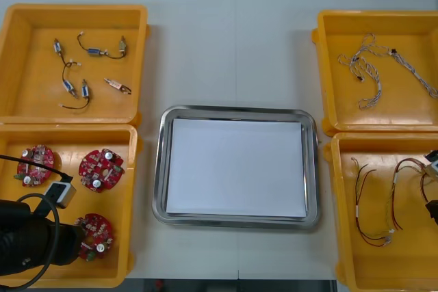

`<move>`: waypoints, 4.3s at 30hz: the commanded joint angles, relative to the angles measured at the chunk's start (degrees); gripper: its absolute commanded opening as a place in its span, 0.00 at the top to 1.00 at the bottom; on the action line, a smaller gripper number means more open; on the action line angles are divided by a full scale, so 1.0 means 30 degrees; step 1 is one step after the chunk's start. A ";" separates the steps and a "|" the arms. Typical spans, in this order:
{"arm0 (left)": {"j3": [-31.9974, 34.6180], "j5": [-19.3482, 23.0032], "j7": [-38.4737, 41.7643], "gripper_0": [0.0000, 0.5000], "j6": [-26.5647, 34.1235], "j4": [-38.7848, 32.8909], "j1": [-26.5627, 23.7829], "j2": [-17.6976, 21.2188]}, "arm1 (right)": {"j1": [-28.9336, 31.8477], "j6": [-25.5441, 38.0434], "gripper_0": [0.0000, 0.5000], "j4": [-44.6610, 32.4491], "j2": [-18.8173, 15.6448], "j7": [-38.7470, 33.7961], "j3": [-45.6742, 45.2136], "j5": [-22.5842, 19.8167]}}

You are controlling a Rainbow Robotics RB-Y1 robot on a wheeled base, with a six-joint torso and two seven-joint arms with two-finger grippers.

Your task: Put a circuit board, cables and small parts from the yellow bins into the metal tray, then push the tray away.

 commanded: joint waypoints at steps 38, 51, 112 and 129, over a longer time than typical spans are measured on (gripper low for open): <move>0.3561 0.2561 0.0005 1.00 0.2587 0.1262 -0.1309 0.1026 | -0.3701 1.0610 1.00 -0.7805 -0.3747 -0.7359 -0.4816 -0.4300; 0.3561 0.2678 -0.0992 1.00 0.1884 0.2434 -0.1309 0.1026 | -0.5986 1.2631 1.00 -0.8801 -0.3864 -0.7799 -0.4055 -0.5149; 1.0211 0.5608 -0.6675 0.00 0.6718 -0.1316 0.0244 -0.2080 | -1.4189 1.2221 1.00 -1.0793 -0.4010 -1.0318 0.7400 -0.3831; 1.0064 0.4289 -0.7525 0.00 0.2118 -0.1755 0.4258 -0.2314 | -1.4189 1.2368 1.00 -1.0793 -0.4010 -1.0289 0.7400 -0.3772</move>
